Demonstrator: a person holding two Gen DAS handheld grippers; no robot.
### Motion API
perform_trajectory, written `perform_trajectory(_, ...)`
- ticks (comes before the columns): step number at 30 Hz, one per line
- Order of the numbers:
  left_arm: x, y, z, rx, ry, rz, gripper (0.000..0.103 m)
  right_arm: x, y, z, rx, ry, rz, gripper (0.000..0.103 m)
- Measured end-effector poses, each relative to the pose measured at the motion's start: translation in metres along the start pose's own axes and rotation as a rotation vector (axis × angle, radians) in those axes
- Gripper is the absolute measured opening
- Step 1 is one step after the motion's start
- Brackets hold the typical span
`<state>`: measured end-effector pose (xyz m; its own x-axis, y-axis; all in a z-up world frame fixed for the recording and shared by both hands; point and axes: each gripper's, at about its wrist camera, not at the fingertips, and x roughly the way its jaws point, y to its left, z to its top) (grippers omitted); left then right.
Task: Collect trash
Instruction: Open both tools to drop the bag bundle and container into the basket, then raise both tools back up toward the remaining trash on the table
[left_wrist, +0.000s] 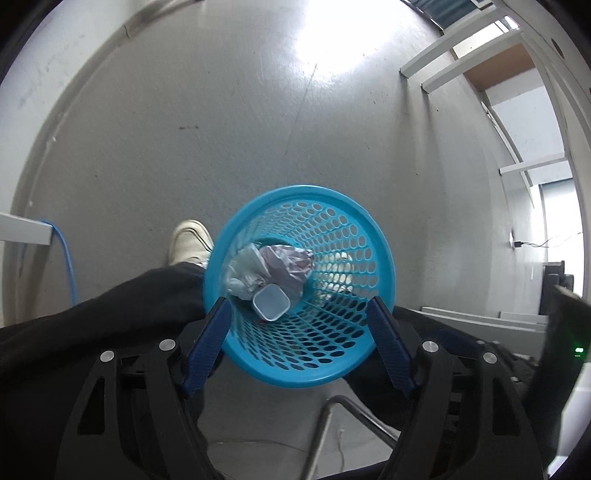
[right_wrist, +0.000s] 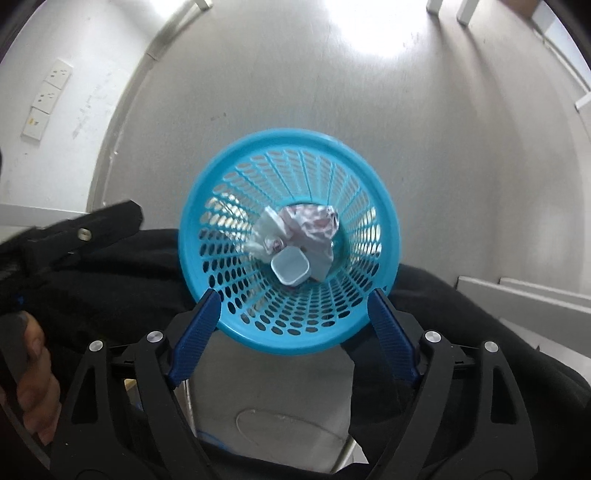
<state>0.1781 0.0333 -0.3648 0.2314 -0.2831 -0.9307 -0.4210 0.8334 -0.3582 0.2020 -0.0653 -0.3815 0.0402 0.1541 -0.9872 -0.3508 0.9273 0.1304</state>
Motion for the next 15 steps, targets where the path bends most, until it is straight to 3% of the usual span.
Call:
perform_trajectory(10,-0.04,-0.004,-0.022,0.077,-0.113,0.065,0.075,-0.035,0.004,-0.018,-0.025,-0.091,-0.029,0.081)
perform_trajectory(15,-0.07,-0.001,-0.039,0.081,-0.205,0.045,0.075,-0.054,0.012,-0.032,-0.056,-0.134,-0.04,0.084)
